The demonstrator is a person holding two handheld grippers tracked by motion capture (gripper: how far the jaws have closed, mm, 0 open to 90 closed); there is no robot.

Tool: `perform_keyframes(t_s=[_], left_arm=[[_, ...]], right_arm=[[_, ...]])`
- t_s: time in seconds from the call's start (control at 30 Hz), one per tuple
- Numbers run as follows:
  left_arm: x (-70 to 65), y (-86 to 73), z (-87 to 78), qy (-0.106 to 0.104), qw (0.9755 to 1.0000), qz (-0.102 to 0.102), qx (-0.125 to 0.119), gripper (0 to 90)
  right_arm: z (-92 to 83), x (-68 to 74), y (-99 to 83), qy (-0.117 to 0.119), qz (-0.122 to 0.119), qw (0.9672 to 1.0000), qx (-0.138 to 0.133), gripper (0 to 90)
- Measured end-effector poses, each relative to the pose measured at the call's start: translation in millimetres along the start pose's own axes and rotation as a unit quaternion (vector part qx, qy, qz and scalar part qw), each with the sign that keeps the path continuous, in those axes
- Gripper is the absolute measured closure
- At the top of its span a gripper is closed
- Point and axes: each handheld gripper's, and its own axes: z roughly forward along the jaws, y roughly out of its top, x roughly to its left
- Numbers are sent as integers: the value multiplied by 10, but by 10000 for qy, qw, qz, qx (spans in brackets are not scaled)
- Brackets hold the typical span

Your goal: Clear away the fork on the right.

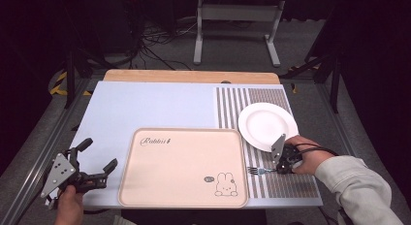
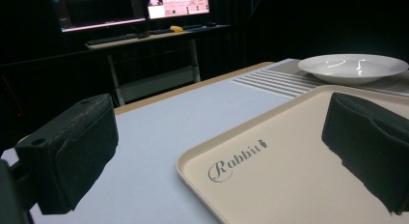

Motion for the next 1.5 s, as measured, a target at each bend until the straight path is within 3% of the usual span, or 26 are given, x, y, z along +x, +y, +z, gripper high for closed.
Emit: perform_keyframes(t_s=[0.2, 0.87, 1.27, 1.5], left_arm=[[1, -1, 0, 1, 10000, -4, -11, 1], [3, -3, 3, -2, 10000, -16, -17, 1], [7, -4, -1, 6, 10000, -52, -49, 1], [4, -4, -1, 5, 10000, -74, -48, 1]], right_arm=[[-32, 15, 6, -27, -3, 10000, -8, 786], [-511, 36, 109, -398, -33, 9989, -252, 786], [-761, 38, 353, -589, -163, 9962, -622, 786], [-795, 14, 577, -513, -262, 9963, -637, 786]])
